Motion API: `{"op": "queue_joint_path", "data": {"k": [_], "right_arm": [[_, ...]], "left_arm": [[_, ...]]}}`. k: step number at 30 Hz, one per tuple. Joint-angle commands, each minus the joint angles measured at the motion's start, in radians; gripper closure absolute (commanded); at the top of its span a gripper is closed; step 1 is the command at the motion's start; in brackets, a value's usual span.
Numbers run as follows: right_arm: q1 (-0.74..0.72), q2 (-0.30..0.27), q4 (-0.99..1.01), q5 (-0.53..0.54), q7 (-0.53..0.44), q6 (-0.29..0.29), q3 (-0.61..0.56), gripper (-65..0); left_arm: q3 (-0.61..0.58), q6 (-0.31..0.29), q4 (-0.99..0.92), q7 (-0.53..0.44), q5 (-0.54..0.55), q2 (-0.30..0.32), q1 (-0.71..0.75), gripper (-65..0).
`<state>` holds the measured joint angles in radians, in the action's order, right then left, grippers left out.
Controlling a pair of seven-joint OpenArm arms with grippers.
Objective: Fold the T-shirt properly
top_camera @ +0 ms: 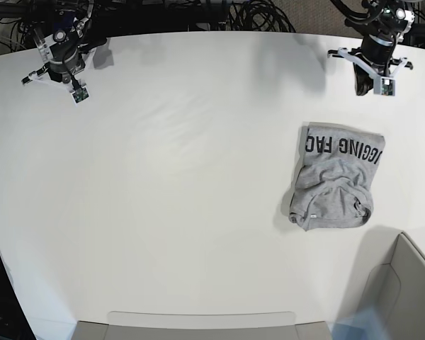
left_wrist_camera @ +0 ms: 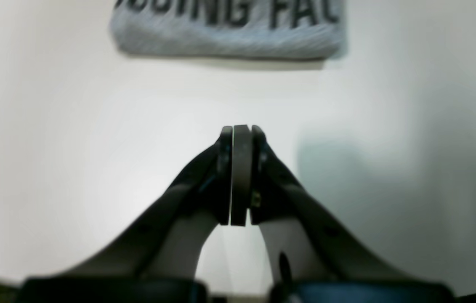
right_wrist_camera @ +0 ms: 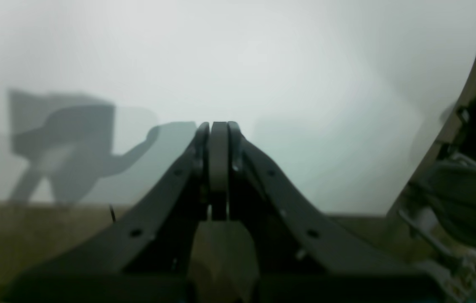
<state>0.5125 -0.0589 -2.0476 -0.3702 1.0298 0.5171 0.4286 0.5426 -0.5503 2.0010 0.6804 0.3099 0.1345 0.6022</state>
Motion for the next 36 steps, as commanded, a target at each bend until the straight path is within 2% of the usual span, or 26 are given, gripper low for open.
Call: {"op": "queue_joint_path", "data": {"k": [1, 5, 8, 9, 11, 12, 15, 21, 25, 27, 31, 36], "right_arm": [[0.016, 0.018, -0.017, -0.025, -0.012, 0.008, 0.011, 0.0], [0.045, 0.09, -0.017, -0.106, -0.015, 0.008, 0.054, 0.0], [0.074, 0.124, -0.017, -0.158, -0.016, 0.021, 0.083, 0.0], [0.085, 0.132, -0.017, -0.166, -0.016, 0.053, 0.086, 0.0], [0.105, 0.147, -0.017, -0.166, -0.016, 0.157, 0.118, 0.0], [0.107, 0.159, -0.017, -0.168, -0.016, 0.181, 0.141, 0.0], [0.094, 0.195, -0.015, -0.171, -0.016, 0.181, 0.25, 0.0], [0.073, 0.199, 0.005, -0.172, -0.03, 0.181, 0.367, 0.0], [0.081, 0.215, 0.04, -0.172, -0.119, 0.181, 0.411, 0.0], [0.081, 0.213, 0.086, -0.172, -0.161, 0.181, 0.438, 0.0], [0.077, 0.215, 0.186, -0.172, -0.279, 0.181, 0.519, 0.0], [0.076, 0.216, 0.304, -0.174, -0.423, 0.181, 0.614, 0.0]], "left_arm": [[0.021, -0.003, 0.019, -0.021, 0.007, 0.011, 0.026, 0.0], [0.069, -0.095, 0.019, -0.021, 0.007, -0.003, 0.109, 0.0], [0.141, -0.148, 0.019, -0.027, 0.007, -0.066, 0.152, 0.0], [0.169, -0.148, 0.019, -0.027, 0.004, -0.082, 0.161, 0.0], [0.221, -0.148, 0.019, -0.027, 0.002, -0.111, 0.178, 0.0], [0.245, -0.148, 0.017, -0.027, 0.002, -0.124, 0.19, 0.0], [0.308, -0.148, 0.014, -0.027, 0.001, -0.16, 0.216, 0.0], [0.363, -0.148, -0.004, -0.029, -0.027, -0.218, 0.249, 0.0], [0.359, -0.148, -0.05, -0.044, -0.153, -0.264, 0.241, 0.0], [0.354, -0.148, -0.085, -0.106, -0.2, -0.279, 0.241, 0.0], [0.336, -0.148, -0.233, -0.216, -0.22, -0.279, 0.247, 0.0], [0.336, -0.148, -0.391, -0.294, -0.222, -0.279, 0.25, 0.0]]}}
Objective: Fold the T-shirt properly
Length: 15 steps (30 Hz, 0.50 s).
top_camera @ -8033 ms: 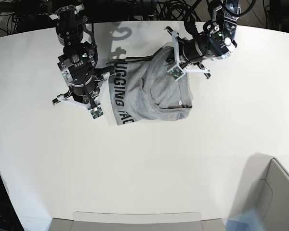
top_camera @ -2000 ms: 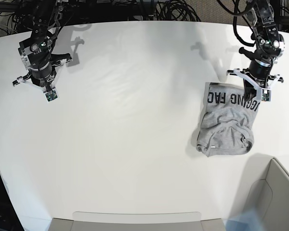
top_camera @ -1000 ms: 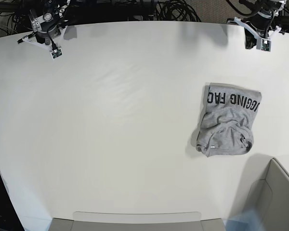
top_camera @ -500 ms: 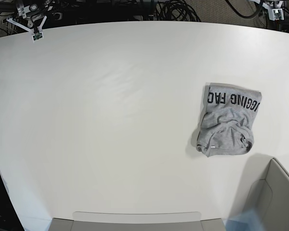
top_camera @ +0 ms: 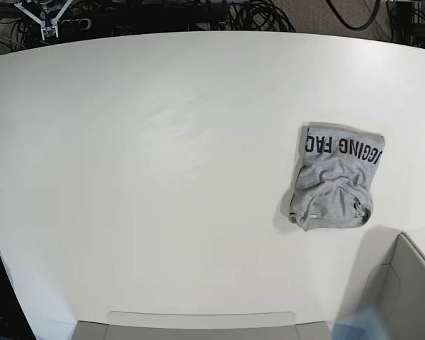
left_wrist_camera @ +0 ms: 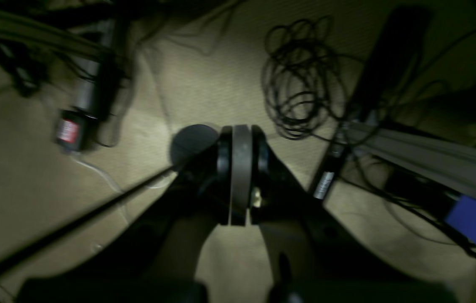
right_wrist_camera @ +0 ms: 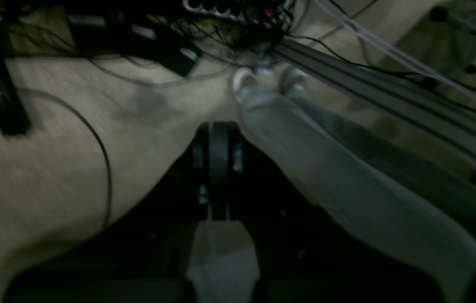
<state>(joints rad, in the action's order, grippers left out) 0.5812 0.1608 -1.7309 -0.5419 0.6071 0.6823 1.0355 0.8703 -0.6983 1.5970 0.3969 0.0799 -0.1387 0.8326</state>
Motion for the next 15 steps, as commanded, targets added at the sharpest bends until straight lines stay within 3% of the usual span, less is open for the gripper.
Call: {"op": "queue_joint_path", "data": {"k": [1, 4, 8, 15], "right_arm": [[0.007, -0.004, 0.019, -0.005, -0.031, 0.016, 0.019, 0.0], [0.0, -0.004, 0.118, -0.059, -0.115, 0.016, 0.045, 0.0], [-0.05, -0.004, 0.246, -0.134, -0.224, 0.016, 0.099, 0.0], [-0.215, -0.02, 0.447, -0.355, -0.468, 0.016, 0.314, 0.0]], "left_arm": [[0.005, 0.0, -0.02, -0.026, 0.008, -0.006, 0.02, 0.0], [-0.003, 0.0, -0.113, -0.08, -0.009, -0.006, 0.012, 0.0], [0.0, 0.0, -0.252, -0.163, -0.133, -0.006, -0.049, 0.0], [0.056, 0.0, -0.55, -0.312, -0.305, -0.006, -0.183, 0.0]]}}
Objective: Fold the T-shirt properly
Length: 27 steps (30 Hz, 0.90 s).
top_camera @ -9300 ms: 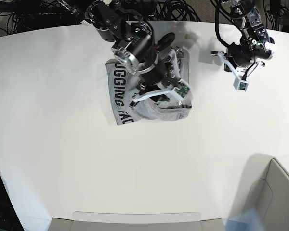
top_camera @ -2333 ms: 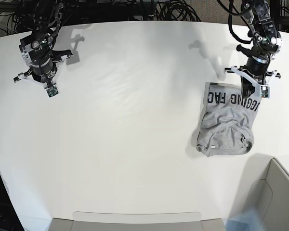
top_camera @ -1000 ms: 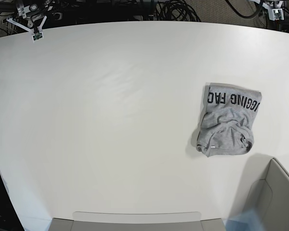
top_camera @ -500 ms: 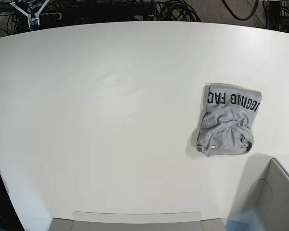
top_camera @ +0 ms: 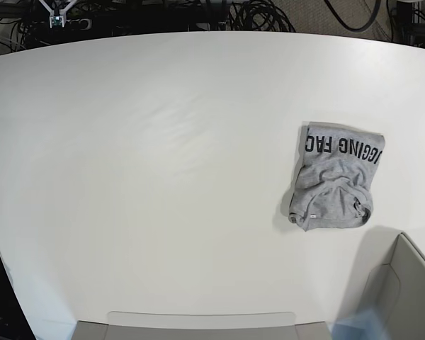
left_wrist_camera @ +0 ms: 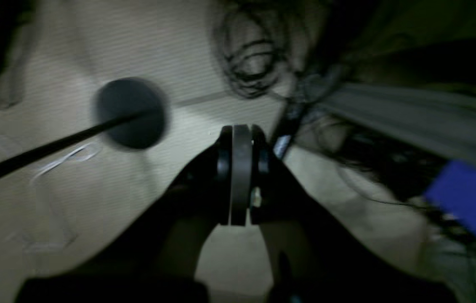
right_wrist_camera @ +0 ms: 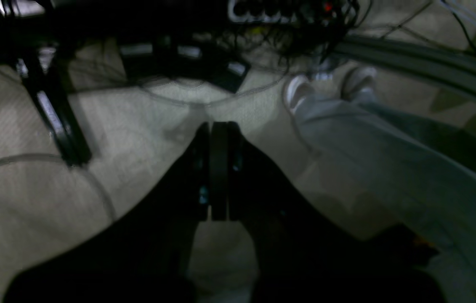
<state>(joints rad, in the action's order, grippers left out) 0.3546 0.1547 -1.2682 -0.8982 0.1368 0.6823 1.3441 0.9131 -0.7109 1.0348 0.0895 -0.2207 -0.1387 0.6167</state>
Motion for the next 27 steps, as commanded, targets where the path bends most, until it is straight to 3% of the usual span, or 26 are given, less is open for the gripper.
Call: {"op": "queue_joint_path", "data": {"k": [1, 4, 8, 16, 20, 22, 27], "right_arm": [[-0.013, -0.017, 0.018, -0.032, -0.038, 0.016, 0.047, 0.0], [-0.068, -0.047, 0.101, -0.134, -0.136, 0.016, 0.139, 0.0], [-0.118, -0.103, 0.249, -0.272, -0.236, 0.016, 0.139, 0.0], [-0.134, -0.197, 0.516, -0.464, -0.317, 0.016, 0.139, 0.0], [-0.131, -0.271, 0.721, -0.583, -0.323, -0.132, 0.139, 0.0], [-0.125, -0.307, 0.83, -0.585, -0.32, -0.223, 0.139, 0.0], [-0.128, -0.369, 1.062, -0.585, -0.32, -0.517, 0.139, 0.0]], "left_arm": [[0.036, 0.013, -0.027, -0.024, -0.027, -0.006, 0.013, 0.0], [0.099, 0.013, -0.139, -0.07, -0.095, -0.005, -0.042, 0.0], [0.191, 0.013, -0.294, -0.159, -0.202, 0.018, -0.117, 0.0], [0.331, 0.013, -0.537, -0.251, -0.377, 0.081, -0.217, 0.0], [0.324, 0.026, -0.646, -0.253, -0.464, 0.123, -0.249, 0.0], [0.324, 0.11, -0.713, -0.253, -0.512, 0.147, -0.274, 0.0], [0.324, 0.276, -0.873, -0.253, -0.612, 0.227, -0.335, 0.0]]}}
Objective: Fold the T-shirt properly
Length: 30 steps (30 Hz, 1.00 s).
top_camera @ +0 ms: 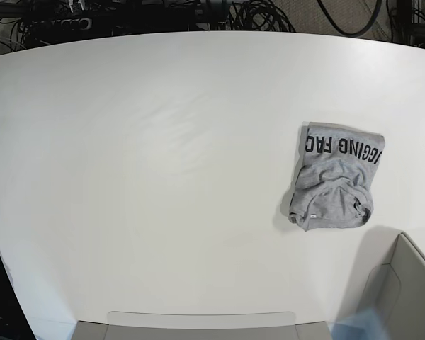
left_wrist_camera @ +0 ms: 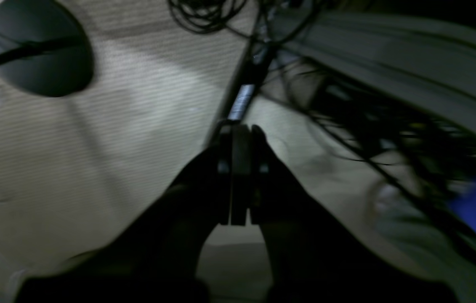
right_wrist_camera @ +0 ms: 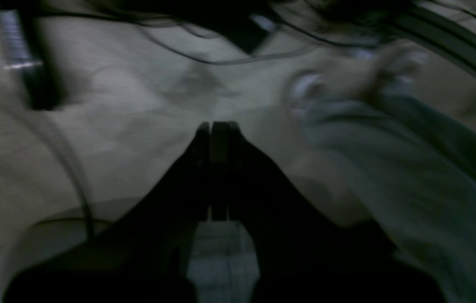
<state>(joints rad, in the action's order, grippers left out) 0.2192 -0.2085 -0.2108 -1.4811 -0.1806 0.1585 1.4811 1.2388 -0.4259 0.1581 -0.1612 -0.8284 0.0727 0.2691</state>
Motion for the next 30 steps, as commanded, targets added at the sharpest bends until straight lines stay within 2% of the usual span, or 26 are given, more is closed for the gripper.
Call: {"op": "queue_joint_path", "data": {"k": [1, 4, 9, 18, 24, 28, 30], "right_arm": [[0.004, -0.013, 0.035, -0.002, -0.003, -0.043, 0.002, 0.0], [-0.005, -0.016, 0.09, -0.002, -0.003, -0.172, 0.002, 0.0], [-0.022, 0.022, 0.095, -0.002, -0.001, -0.302, 0.002, 0.0], [-0.045, 0.099, 0.095, -0.002, -0.001, -0.428, 0.002, 0.0], [-0.06, 0.137, 0.095, -0.002, 0.0, -0.561, 0.002, 0.0], [-0.083, 0.14, 0.095, -0.002, 0.054, -0.682, 0.002, 0.0], [-0.085, 0.14, 0.098, -0.002, 0.056, -0.719, 0.002, 0.0]], "left_arm": [[-0.001, 0.02, -0.016, -0.002, -0.021, 0.025, 0.002, 0.0], [-0.001, 0.129, -0.044, -0.002, -0.07, 0.039, -0.023, 0.0], [-0.001, 0.246, -0.044, -0.002, -0.199, 0.036, -0.044, 0.0], [-0.001, 0.259, -0.044, -0.002, -0.4, 0.032, -0.055, 0.0], [-0.001, 0.259, -0.045, -0.001, -0.466, 0.032, -0.055, 0.0], [0.002, 0.264, -0.045, -0.001, -0.48, 0.032, -0.066, 0.0], [0.006, 0.264, -0.045, 0.007, -0.478, 0.034, -0.097, 0.0]]}}
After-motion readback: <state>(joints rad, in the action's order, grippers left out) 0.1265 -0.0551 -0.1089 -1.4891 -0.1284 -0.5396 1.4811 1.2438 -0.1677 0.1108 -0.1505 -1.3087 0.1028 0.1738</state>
